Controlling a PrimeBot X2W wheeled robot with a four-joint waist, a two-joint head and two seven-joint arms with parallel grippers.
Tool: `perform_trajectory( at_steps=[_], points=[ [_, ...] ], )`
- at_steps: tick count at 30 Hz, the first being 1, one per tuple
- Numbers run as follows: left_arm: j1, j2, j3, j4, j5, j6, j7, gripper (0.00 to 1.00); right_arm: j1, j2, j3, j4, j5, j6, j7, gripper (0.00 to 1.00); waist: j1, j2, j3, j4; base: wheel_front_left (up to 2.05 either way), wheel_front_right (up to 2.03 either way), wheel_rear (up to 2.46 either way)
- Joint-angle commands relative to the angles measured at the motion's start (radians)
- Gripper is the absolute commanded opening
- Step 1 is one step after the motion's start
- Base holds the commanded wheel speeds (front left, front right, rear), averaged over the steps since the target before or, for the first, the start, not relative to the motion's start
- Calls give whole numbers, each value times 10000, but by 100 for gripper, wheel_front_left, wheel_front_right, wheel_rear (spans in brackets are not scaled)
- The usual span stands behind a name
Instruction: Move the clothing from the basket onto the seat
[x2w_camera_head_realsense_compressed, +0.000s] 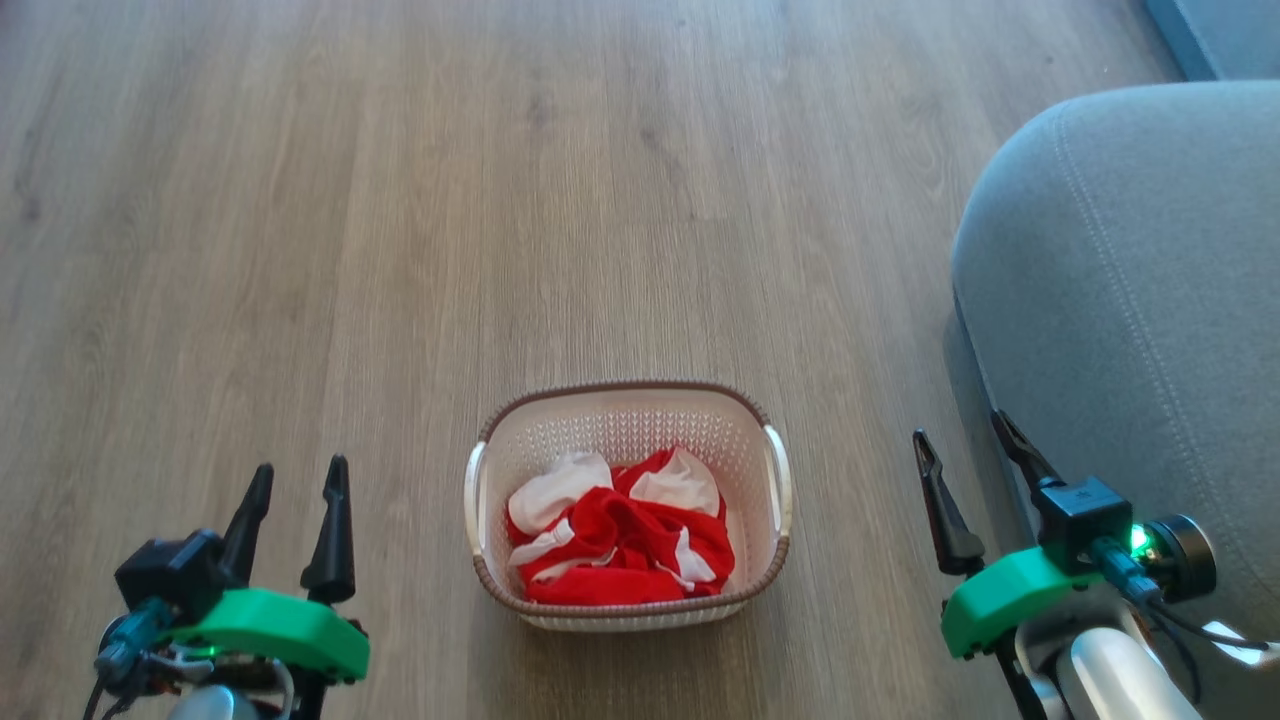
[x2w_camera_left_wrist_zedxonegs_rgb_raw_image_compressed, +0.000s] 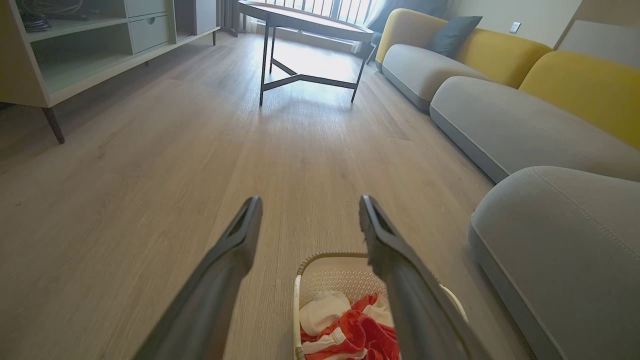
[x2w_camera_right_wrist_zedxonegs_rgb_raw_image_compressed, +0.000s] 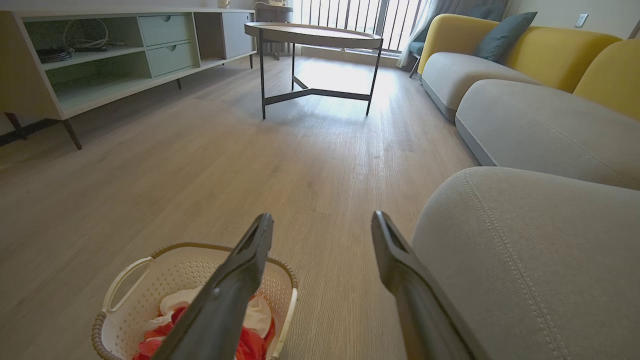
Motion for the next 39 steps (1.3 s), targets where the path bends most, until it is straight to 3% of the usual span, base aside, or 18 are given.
perform_trajectory(
  at_steps=[1, 13, 25, 29, 39],
  points=[
    [-623, 152, 316, -372, 43, -63, -95, 100, -413, -7, 106, -370, -23, 69, -134, 100, 0, 0, 162, -16, 0, 0, 0],
    [-1810, 537, -355, -627, -302, -63, -95, 100, -1193, 438, -602, -882, -442, 69, -134, 100, 0, 0, 2270, -157, 0, 0, 0],
    [-4167, 1225, -2489, -312, -187, -63, -46, 100, -2611, 1059, -1023, -1596, -847, 69, -134, 100, 0, 0, 4945, -710, 0, 0, 0],
    [-5167, 1496, -3439, 223, 47, -63, 484, 100, -2922, 1211, -1028, -1798, -795, 69, -134, 100, 0, 0, 5597, -1138, 0, 0, 0],
    [-7396, 1908, -5553, 1761, 1003, -63, 2960, 100, -3072, 1288, -875, -2244, 55, 69, -134, 100, 0, 0, 6719, -2490, 0, 0, 0]
  ],
)
